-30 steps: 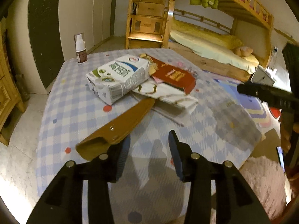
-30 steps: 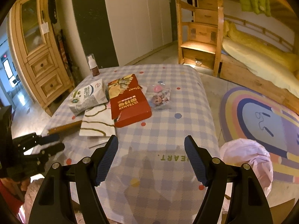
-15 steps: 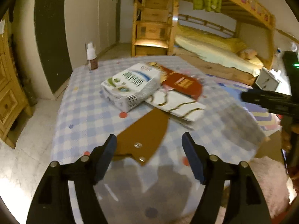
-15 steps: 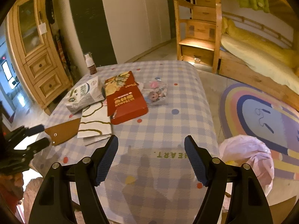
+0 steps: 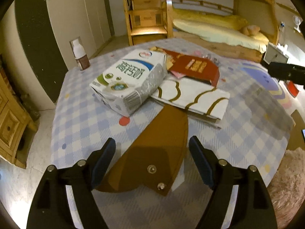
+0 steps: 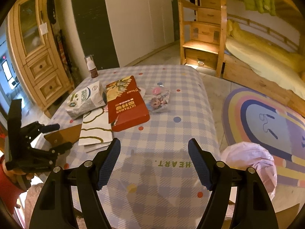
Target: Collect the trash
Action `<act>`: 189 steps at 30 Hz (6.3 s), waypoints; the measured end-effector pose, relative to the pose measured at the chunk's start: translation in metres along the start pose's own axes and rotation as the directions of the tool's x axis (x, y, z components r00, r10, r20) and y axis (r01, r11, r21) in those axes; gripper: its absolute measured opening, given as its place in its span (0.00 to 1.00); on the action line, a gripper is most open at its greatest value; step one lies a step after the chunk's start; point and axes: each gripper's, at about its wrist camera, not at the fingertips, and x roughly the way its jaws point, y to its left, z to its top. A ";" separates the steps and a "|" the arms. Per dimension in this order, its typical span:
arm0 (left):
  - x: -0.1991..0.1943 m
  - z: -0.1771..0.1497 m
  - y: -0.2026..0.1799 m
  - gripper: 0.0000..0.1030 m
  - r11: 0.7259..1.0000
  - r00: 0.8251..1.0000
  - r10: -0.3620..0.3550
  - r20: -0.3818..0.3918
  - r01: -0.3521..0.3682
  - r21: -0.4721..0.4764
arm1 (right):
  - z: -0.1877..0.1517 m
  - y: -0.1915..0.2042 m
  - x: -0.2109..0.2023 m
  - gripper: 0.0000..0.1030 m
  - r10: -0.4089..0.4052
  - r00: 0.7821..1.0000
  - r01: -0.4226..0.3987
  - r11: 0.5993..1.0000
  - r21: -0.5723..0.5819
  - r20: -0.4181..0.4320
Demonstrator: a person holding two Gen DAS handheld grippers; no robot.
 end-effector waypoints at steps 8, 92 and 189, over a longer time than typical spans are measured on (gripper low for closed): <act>-0.015 -0.014 -0.006 0.51 0.999 1.000 -0.017 0.020 0.018 -0.035 | 0.002 -0.002 0.006 0.71 0.000 1.000 0.000 1.000 -0.007 -0.006; 0.006 0.161 -0.330 0.71 0.907 0.894 -0.396 0.208 0.344 0.243 | -0.067 -0.246 -0.142 0.59 -0.540 0.841 0.488 0.742 0.461 -0.021; 0.020 0.067 0.032 0.93 0.986 0.996 0.055 0.074 -0.043 -0.161 | 0.034 0.017 0.051 0.77 0.002 0.999 -0.006 0.996 -0.092 -0.040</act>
